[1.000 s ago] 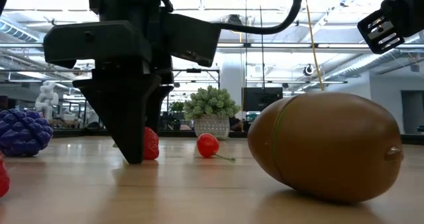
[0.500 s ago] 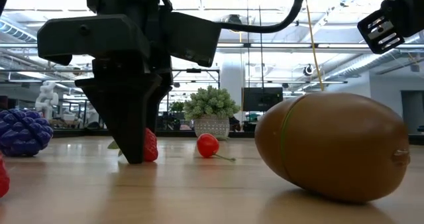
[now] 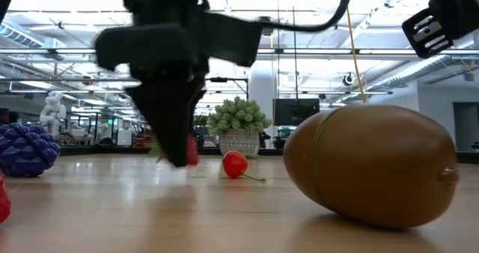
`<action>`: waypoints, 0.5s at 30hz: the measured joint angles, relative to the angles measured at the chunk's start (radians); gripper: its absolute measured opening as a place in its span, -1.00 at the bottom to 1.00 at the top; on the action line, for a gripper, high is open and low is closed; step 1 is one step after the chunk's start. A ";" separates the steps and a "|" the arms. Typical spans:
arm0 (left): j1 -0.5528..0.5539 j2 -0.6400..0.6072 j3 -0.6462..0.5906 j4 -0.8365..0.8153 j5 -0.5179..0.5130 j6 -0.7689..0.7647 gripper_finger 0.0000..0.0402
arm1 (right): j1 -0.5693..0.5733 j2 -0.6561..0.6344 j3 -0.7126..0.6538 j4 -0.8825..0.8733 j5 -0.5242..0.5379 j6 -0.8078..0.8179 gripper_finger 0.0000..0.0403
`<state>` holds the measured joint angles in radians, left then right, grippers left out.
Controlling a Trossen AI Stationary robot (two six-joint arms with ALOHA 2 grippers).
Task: Pick and placing Produce into tupperware
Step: Put the red strawberry into the transparent bin
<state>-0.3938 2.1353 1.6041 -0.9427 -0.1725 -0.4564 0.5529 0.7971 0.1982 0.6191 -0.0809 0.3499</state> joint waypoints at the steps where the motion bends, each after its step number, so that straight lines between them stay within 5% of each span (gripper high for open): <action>1: 0.004 0.000 0.014 -0.021 -0.013 0.000 -0.23 | -0.002 0.000 0.000 0.011 0.006 -0.009 -0.05; 15: 0.039 -0.001 0.276 -0.225 -0.124 0.079 -0.22 | -0.113 -0.091 0.000 0.117 0.010 -0.174 -0.05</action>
<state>-0.3545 2.1342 1.8802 -1.1675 -0.2960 -0.3778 0.4402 0.7063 0.1982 0.7364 -0.0711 0.1759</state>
